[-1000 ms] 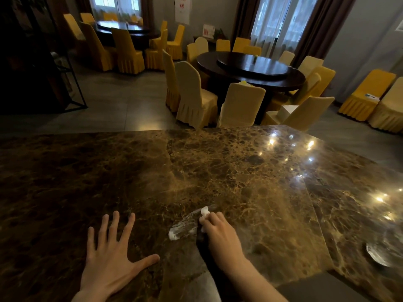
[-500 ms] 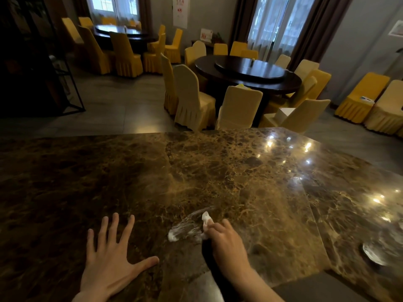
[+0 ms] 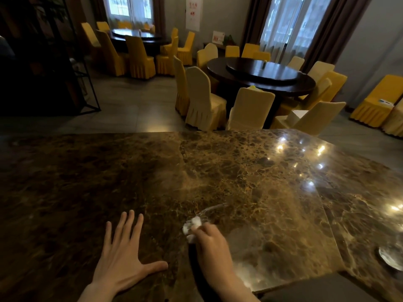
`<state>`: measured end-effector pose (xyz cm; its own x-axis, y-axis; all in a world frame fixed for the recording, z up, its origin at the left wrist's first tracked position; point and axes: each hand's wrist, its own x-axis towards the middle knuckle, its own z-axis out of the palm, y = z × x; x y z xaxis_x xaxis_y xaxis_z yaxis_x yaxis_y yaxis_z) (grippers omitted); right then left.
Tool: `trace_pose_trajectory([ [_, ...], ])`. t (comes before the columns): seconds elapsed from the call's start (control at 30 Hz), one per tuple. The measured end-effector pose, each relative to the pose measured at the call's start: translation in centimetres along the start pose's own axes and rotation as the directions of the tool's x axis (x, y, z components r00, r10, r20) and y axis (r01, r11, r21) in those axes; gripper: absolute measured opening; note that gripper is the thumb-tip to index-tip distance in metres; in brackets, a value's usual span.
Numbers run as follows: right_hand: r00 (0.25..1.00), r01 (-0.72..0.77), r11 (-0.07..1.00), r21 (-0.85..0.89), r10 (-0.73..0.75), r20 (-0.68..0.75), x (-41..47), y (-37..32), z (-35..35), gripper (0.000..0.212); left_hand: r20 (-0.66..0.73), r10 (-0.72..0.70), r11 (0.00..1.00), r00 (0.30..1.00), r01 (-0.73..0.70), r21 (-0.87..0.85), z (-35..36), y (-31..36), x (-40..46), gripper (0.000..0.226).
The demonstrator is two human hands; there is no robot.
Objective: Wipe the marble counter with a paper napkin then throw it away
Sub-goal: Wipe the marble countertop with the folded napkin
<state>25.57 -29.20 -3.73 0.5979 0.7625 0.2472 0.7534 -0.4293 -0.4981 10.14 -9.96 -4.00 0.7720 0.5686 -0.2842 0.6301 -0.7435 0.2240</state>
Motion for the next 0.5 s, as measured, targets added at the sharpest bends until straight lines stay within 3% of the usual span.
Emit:
trace_pose_trajectory([
  [0.07, 0.994, 0.103, 0.995, -0.012, -0.103, 0.031, -0.1, -1.5, 1.2, 0.016, -0.013, -0.010, 0.999, 1.000, 0.011, 0.031, 0.1, 0.2, 0.0, 0.154],
  [0.13, 0.995, 0.088, 0.996, -0.029, -0.087, 0.051, 0.6, -1.2, 1.5, 0.008, -0.019, -0.008, 0.999, 1.000, 0.009, 0.035, 0.3, 0.0, 0.0, 0.153],
  [0.27, 0.977, -0.203, 0.975, -0.086, 0.196, -0.078, 3.2, 2.5, -1.3, 0.011, -0.011, -0.007, 1.000, 1.000, 0.007, 0.028, 0.5, 0.0, 0.1, 0.153],
  [0.33, 0.953, -0.282, 0.956, -0.083, 0.269, -0.136, 4.4, 3.3, -2.3, 0.013, -0.018, -0.006, 1.000, 1.000, 0.007, 0.029, 0.6, 0.1, 0.1, 0.154],
  [0.5, 0.996, -0.084, 0.996, -0.015, 0.084, 0.010, 1.8, 0.7, -0.6, 0.011, -0.018, -0.009, 0.999, 1.000, 0.010, 0.038, 0.7, -0.2, 0.2, 0.154],
])
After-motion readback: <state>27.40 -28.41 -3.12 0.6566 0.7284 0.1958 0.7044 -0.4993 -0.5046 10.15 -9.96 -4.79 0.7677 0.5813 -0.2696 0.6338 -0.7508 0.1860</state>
